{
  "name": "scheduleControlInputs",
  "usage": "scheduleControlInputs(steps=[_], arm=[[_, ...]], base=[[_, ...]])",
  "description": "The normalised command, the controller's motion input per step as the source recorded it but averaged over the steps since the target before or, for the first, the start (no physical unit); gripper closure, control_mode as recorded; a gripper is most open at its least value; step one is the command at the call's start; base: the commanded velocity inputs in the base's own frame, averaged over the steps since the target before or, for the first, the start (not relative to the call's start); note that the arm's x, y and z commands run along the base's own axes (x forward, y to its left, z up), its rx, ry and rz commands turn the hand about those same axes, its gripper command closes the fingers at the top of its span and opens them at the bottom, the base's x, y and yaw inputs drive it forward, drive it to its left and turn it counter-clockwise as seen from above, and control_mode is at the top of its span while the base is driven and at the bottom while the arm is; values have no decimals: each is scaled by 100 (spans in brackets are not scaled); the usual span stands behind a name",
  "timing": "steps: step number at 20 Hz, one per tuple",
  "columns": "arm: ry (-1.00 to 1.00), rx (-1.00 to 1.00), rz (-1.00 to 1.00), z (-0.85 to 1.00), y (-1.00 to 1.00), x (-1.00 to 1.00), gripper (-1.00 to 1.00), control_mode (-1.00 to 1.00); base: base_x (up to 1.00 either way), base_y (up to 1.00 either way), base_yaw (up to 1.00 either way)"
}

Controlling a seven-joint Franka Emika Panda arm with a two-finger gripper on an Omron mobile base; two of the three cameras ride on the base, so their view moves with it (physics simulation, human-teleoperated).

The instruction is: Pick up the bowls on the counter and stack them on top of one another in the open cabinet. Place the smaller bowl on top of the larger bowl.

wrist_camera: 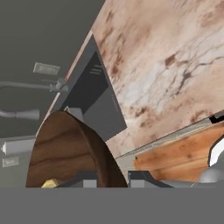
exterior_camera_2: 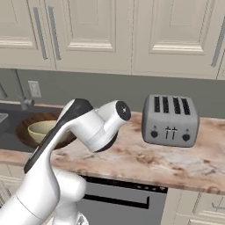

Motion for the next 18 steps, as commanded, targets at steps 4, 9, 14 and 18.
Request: scheduleControlInputs(steps=[4, 9, 14, 18], arm=[[0, 0, 0, 0, 0, 0, 100, 100], [0, 0, 0, 0, 0, 0, 100, 100], [0, 0, 0, 0, 0, 0, 100, 100], [0, 0, 0, 0, 0, 0, 100, 100]], base=[[-50, 13, 3], [-33, 43, 1], [-15, 80, 0], [-32, 86, 0]])
